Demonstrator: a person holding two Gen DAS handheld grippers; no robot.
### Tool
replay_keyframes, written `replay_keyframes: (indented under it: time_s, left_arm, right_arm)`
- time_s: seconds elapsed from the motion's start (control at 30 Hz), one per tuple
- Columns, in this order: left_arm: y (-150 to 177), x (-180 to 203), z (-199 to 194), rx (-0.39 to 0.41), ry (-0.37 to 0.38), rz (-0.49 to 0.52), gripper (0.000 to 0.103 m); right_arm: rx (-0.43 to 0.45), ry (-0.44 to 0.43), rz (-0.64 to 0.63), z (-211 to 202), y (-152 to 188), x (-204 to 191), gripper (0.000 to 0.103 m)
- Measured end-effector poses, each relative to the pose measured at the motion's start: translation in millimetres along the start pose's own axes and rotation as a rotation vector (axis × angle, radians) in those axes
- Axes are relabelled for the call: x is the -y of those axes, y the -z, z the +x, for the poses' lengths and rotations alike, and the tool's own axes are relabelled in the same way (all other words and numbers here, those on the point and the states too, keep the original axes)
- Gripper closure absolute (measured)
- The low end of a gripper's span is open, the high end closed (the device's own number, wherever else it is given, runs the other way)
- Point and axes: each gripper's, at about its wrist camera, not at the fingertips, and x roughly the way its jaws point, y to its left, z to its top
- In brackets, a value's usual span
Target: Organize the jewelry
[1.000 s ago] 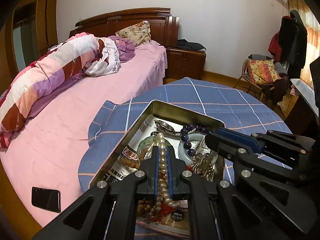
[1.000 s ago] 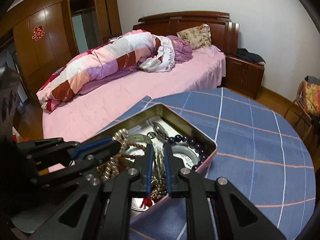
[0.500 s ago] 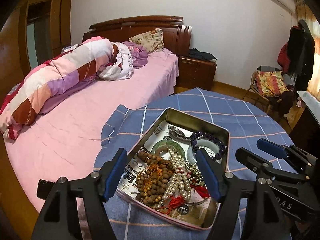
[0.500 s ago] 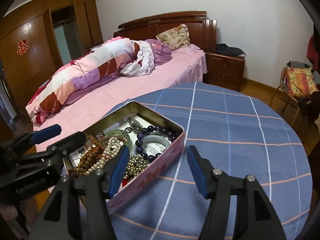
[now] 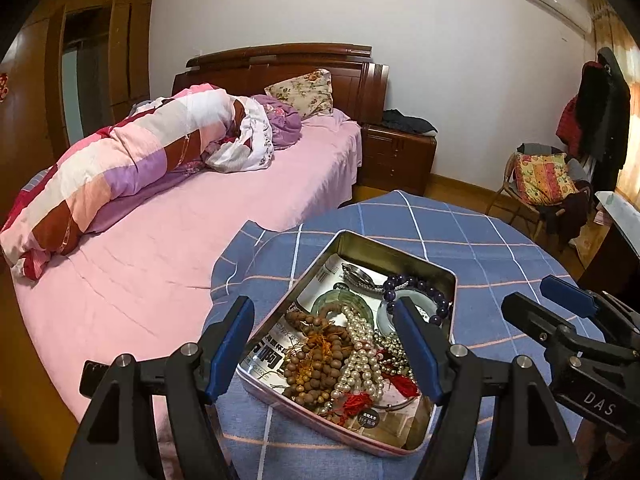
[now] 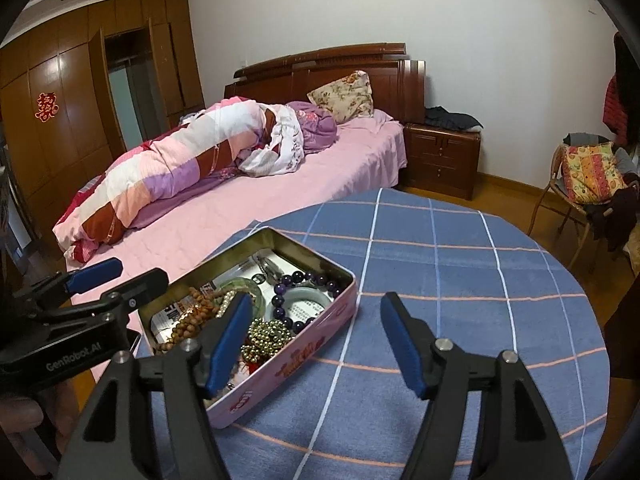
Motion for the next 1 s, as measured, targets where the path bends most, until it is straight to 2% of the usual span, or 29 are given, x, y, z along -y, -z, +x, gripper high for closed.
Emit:
replay_keyframes:
  time_s: [1.0]
  left_arm:
    - [2.8, 0.6, 2.2, -0.003, 0.004, -0.002, 0.031]
  right_arm:
    - [-0.002, -0.003, 0.001, -0.8, 2.3, -2.8, 0.032]
